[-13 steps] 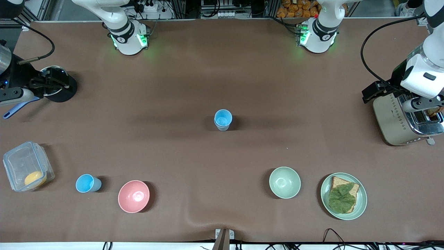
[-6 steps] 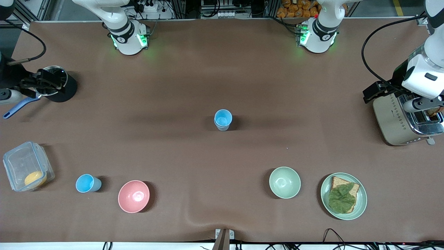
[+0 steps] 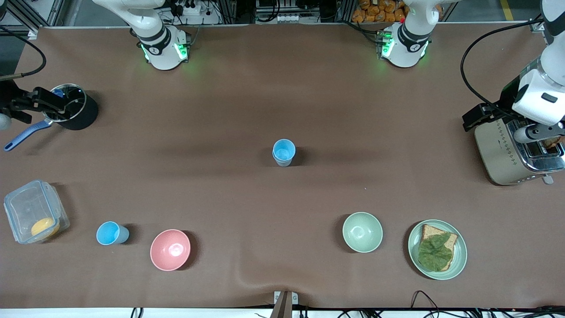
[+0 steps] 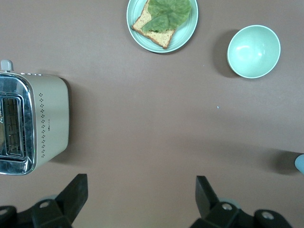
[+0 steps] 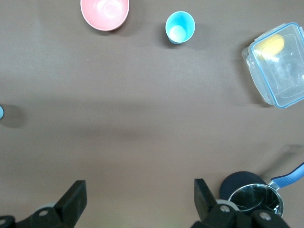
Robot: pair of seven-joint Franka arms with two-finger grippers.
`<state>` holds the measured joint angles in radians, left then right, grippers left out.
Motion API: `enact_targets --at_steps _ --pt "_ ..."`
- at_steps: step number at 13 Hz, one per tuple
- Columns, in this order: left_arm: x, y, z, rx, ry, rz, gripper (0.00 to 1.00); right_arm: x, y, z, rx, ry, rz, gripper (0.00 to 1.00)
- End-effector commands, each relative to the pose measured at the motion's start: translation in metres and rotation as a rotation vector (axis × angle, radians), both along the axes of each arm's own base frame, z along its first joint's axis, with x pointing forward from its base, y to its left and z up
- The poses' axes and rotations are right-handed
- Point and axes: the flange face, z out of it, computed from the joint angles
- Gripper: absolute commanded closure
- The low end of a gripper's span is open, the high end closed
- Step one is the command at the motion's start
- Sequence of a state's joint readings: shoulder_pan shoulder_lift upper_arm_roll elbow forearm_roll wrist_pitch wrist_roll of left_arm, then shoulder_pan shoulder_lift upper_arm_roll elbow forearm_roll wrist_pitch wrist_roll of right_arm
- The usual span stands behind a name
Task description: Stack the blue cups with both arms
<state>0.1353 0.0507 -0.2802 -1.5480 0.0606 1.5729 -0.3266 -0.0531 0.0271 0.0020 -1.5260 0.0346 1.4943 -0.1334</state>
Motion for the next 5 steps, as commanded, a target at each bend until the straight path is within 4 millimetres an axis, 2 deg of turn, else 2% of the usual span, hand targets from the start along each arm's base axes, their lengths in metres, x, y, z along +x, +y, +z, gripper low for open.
enact_targets --at_steps 1,3,5 --pt "-0.0010 0.0029 0.0038 -0.011 0.007 -0.013 0.00 -0.0018 -0.0060 0.0002 -0.016 0.009 0.002 0.00" --pt "0.0009 0.0021 -0.0004 -0.015 0.015 -0.015 0.00 -0.0004 -0.0054 -0.0012 -0.018 0.008 -0.001 0.00" --pt "0.0009 0.0023 -0.0004 -0.021 0.016 -0.013 0.00 0.0005 -0.0072 0.0066 -0.019 -0.010 -0.006 0.00"
